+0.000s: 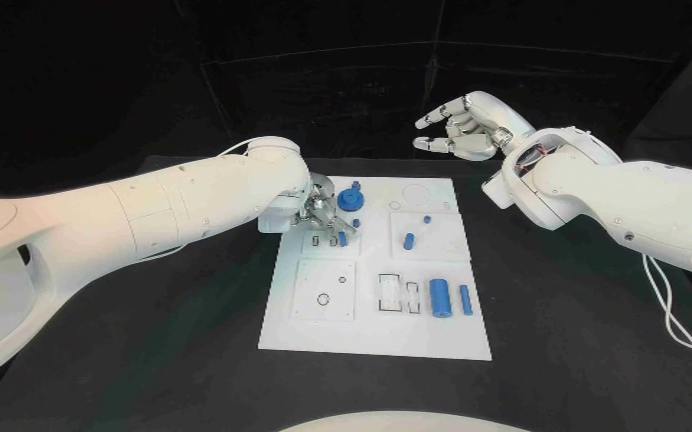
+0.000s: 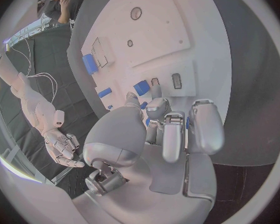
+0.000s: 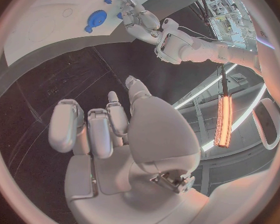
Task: Assemble the parts on the task board
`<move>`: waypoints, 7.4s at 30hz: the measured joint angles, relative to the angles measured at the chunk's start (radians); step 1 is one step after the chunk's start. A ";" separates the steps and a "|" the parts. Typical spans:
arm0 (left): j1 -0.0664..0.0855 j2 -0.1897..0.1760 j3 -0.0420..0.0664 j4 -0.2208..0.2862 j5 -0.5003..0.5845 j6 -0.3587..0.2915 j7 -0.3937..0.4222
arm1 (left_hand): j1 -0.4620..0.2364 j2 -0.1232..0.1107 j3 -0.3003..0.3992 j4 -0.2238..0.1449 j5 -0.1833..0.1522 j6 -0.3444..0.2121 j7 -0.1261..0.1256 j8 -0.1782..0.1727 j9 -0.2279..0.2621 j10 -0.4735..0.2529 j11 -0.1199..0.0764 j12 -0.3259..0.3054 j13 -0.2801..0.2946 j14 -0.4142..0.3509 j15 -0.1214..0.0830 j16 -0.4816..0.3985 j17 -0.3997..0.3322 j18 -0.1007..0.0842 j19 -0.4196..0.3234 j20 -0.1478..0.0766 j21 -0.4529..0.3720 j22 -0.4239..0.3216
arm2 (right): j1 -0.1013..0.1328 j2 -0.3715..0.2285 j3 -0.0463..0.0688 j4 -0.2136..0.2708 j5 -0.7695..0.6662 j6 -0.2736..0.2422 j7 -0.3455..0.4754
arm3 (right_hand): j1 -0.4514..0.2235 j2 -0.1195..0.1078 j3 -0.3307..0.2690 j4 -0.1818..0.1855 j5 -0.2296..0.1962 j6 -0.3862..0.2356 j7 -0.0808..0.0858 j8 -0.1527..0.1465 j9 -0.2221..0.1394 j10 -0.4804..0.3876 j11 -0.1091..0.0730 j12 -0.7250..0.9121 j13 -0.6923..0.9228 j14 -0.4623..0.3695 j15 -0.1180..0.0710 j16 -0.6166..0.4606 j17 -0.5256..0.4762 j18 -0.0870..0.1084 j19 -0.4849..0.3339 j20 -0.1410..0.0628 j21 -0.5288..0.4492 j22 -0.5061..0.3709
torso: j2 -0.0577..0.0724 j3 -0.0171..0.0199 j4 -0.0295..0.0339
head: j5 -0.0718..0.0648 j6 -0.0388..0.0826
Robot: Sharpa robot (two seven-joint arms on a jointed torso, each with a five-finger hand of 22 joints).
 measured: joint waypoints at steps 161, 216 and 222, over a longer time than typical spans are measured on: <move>-0.053 -0.114 0.000 0.135 0.021 -0.219 0.004 | -0.109 -0.217 0.892 -0.270 0.136 -0.046 -0.011 0.101 0.086 0.022 -0.015 -0.004 -0.017 0.004 0.000 0.000 0.000 0.000 -0.006 -0.001 0.008 0.036 | 0.000 0.032 0.000 -0.058 -0.023 0.050 -0.022 | 0.004 0.004 -0.008 0.008 0.014 0.000 0.000 0.003 0.000 0.000 0.000 0.000 0.002 0.000 0.000 0.000 0.000 0.000 0.000 0.000 -0.004 -0.002 | 0.000 0.0001 0.0010 | 0.027 -0.038; -0.050 -0.104 -0.001 0.093 0.039 -0.197 0.000 | -0.239 -0.274 0.493 -0.102 0.000 -0.005 -0.034 0.149 0.110 0.048 -0.035 0.044 0.015 0.003 -0.022 0.000 0.000 0.000 0.011 -0.018 0.024 0.077 | 0.000 0.028 0.000 -0.065 -0.027 0.067 -0.029 | 0.004 0.004 -0.030 0.021 -0.076 -0.007 0.000 0.008 -0.002 -0.021 0.000 -0.027 -0.026 0.000 0.000 -0.030 0.000 0.016 -0.020 -0.002 -0.043 -0.063 | 0.000 -0.0015 0.0013 | 0.018 -0.032; -0.030 -0.137 0.015 0.124 0.049 -0.205 0.000 | -0.222 -0.272 0.434 -0.073 0.000 -0.009 -0.038 0.149 0.113 0.034 -0.034 0.026 -0.009 0.003 -0.022 0.000 0.000 0.000 0.011 -0.018 0.024 0.075 | 0.000 0.025 0.000 -0.068 -0.027 0.067 -0.029 | 0.004 0.004 -0.033 0.025 -0.078 -0.007 0.000 0.008 -0.002 -0.021 0.000 -0.028 -0.028 0.000 0.000 -0.035 0.000 0.016 -0.027 -0.002 -0.047 -0.068 | -0.001 -0.0017 0.0023 | 0.017 -0.029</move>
